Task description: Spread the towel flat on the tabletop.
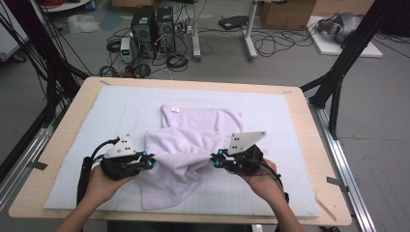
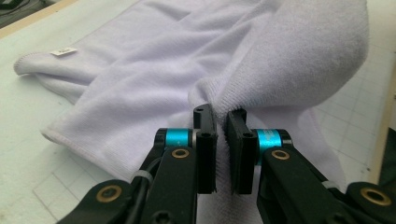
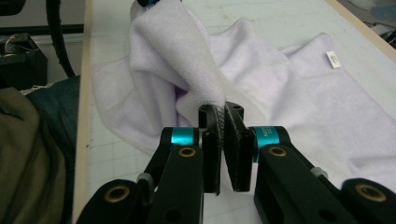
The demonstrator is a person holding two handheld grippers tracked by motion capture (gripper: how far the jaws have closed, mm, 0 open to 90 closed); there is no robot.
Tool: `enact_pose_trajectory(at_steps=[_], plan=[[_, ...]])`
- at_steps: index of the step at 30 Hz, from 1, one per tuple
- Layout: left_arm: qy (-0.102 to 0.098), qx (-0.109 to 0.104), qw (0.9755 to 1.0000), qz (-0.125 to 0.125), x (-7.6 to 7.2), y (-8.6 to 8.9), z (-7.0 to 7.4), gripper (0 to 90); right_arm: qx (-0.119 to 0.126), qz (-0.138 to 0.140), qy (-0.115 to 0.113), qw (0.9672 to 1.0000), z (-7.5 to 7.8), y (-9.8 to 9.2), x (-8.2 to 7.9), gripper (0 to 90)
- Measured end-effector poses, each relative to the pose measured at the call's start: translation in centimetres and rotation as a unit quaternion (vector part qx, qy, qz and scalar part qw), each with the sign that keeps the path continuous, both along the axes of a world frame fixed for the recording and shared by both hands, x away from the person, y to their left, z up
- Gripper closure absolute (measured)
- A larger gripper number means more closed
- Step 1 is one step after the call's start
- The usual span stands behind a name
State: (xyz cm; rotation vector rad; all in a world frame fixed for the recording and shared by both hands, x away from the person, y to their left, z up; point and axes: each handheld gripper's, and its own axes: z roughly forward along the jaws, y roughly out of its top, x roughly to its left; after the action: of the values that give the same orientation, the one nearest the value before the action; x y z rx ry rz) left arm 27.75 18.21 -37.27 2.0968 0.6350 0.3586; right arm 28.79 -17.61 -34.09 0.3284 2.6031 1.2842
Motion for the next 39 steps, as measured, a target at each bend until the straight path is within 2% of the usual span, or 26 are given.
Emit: enact_pose_trajectory(at_steps=[2, 3, 4, 7, 8, 9, 12, 14, 15, 16, 17, 18, 19, 20, 21, 23, 24, 26, 28, 29, 30, 32, 36, 39], plan=[[0.010, 0.002, 0.9998, 0.016, 1.6, 0.0, -0.5, 82.8, 0.002, -0.011, 0.009, 0.9999, -0.1, 0.3, 2.0, 86.0], [0.010, 0.002, 0.9998, 0.016, 1.6, 0.0, -0.5, 82.8, 0.005, -0.020, 0.014, 0.9997, -0.5, 0.5, 3.2, 86.0], [0.023, 0.005, 0.9992, 0.032, 3.2, 0.0, -1.2, 82.8, 0.009, -0.030, 0.032, 0.9990, -0.9, 0.6, 4.5, 86.1], [0.034, 0.019, 0.9978, 0.055, 5.5, 0.0, -2.1, 82.8, 0.002, -0.053, 0.063, 0.9966, -2.5, 1.4, 7.8, 86.0], [0.042, 0.028, 0.9966, 0.065, 6.5, 0.1, -2.6, 82.8, 0.006, -0.060, 0.075, 0.9953, -3.1, 1.7, 8.8, 86.0], [0.054, 0.027, 0.9956, 0.072, 7.2, 0.1, -3.1, 82.8, 0.008, -0.068, 0.085, 0.9940, -3.8, 2.1, 9.8, 86.0], [0.081, 0.033, 0.9927, 0.082, 8.6, 0.2, -4.4, 82.5, 0.000, -0.086, 0.105, 0.9908, -5.5, 2.8, 11.7, 85.6], [0.087, 0.033, 0.9924, 0.081, 8.8, 0.2, -4.6, 81.2, -0.002, -0.091, 0.118, 0.9888, -6.6, 3.1, 12.4, 84.1], [0.088, 0.028, 0.9922, 0.083, 8.8, 0.3, -4.6, 80.1, -0.003, -0.093, 0.118, 0.9887, -6.9, 3.1, 12.6, 81.5], [0.088, 0.028, 0.9922, 0.083, 8.8, 0.3, -4.6, 78.2, 0.000, -0.095, 0.122, 0.9879, -7.2, 3.1, 12.6, 79.9], [0.082, 0.017, 0.9932, 0.080, 8.3, 0.6, -4.1, 73.6, 0.004, -0.095, 0.119, 0.9884, -7.2, 3.0, 12.3, 77.2], [0.082, 0.017, 0.9932, 0.080, 8.3, 0.6, -4.1, 70.4, 0.004, -0.095, 0.112, 0.9891, -7.0, 2.9, 12.1, 74.3], [0.076, 0.012, 0.9941, 0.077, 8.0, 0.9, -3.6, 70.4, 0.004, -0.095, 0.112, 0.9891, -7.0, 2.9, 12.1, 74.3], [0.066, 0.000, 0.9946, 0.080, 7.3, 1.4, -2.9, 63.4, 0.016, -0.099, 0.091, 0.9908, -6.2, 2.2, 11.1, 69.7], [0.057, -0.004, 0.9952, 0.080, 6.9, 1.6, -2.6, 60.5, 0.021, -0.100, 0.078, 0.9917, -5.7, 1.9, 10.5, 69.3], [0.040, -0.009, 0.9960, 0.079, 6.0, 2.2, -2.1, 58.5, 0.043, -0.097, 0.062, 0.9923, -4.9, 1.2, 9.2, 68.3], [0.037, -0.009, 0.9960, 0.080, 5.7, 2.4, -1.9, 57.0, 0.050, -0.095, 0.051, 0.9929, -4.5, 0.9, 8.5, 68.1], [0.030, -0.014, 0.9961, 0.081, 4.7, 3.1, -1.8, 55.1, 0.061, -0.086, 0.043, 0.9934, -4.1, 0.4, 7.0, 67.4], [0.032, -0.013, 0.9964, 0.078, 4.0, 3.4, -2.1, 55.2, 0.068, -0.074, 0.039, 0.9942, -4.2, 0.3, 5.7, 66.4], [0.035, -0.011, 0.9967, 0.073, 3.6, 3.4, -2.4, 55.9, 0.058, -0.066, 0.045, 0.9951, -4.3, 0.5, 5.2, 65.3], [0.036, -0.010, 0.9970, 0.068, 3.4, 3.4, -2.7, 57.0, 0.054, -0.059, 0.038, 0.9961, -4.6, 0.8, 4.8, 65.3], [0.046, -0.005, 0.9973, 0.057, 3.0, 3.1, -3.6, 58.9, 0.050, -0.050, 0.039, 0.9967, -5.2, 1.3, 4.4, 64.7], [0.068, 0.009, 0.9970, 0.036, 3.0, 2.0, -5.5, 55.6, 0.036, -0.043, 0.049, 0.9972, -6.7, 2.8, 4.7, 62.2], [0.072, 0.019, 0.9968, 0.030, 3.4, 1.3, -6.4, 55.4, 0.019, -0.038, 0.056, 0.9975, -7.8, 4.1, 5.2, 62.2]])
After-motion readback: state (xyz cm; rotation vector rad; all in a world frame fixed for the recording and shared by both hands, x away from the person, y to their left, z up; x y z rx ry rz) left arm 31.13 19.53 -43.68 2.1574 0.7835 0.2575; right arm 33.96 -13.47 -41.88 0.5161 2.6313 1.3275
